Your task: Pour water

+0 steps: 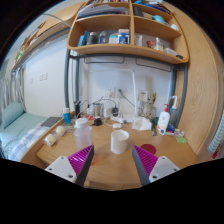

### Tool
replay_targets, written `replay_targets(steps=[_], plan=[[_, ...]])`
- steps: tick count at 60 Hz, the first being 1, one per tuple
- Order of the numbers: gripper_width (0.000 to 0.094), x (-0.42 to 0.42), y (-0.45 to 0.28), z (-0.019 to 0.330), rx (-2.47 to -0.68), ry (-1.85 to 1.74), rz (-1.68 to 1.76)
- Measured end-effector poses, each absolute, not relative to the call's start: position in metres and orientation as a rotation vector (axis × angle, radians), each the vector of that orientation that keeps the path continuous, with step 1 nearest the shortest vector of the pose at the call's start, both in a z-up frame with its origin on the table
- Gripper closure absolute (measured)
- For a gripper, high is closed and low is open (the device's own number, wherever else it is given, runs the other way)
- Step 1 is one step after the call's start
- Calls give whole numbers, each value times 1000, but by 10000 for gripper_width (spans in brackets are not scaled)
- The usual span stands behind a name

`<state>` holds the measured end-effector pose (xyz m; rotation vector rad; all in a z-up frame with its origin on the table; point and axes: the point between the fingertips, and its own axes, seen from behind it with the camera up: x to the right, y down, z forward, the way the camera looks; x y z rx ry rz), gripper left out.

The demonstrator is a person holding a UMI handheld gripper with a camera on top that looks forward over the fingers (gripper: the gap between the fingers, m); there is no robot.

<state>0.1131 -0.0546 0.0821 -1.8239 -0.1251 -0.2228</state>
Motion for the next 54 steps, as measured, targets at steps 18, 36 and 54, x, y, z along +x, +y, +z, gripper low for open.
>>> replay_targets(steps=[18,36,54], plan=[[148,17,-25,8,-1838,-212,-113],[153,16,42,3,-1753,-175,-130],[521,16,66,-6,-1711,-162,-161]])
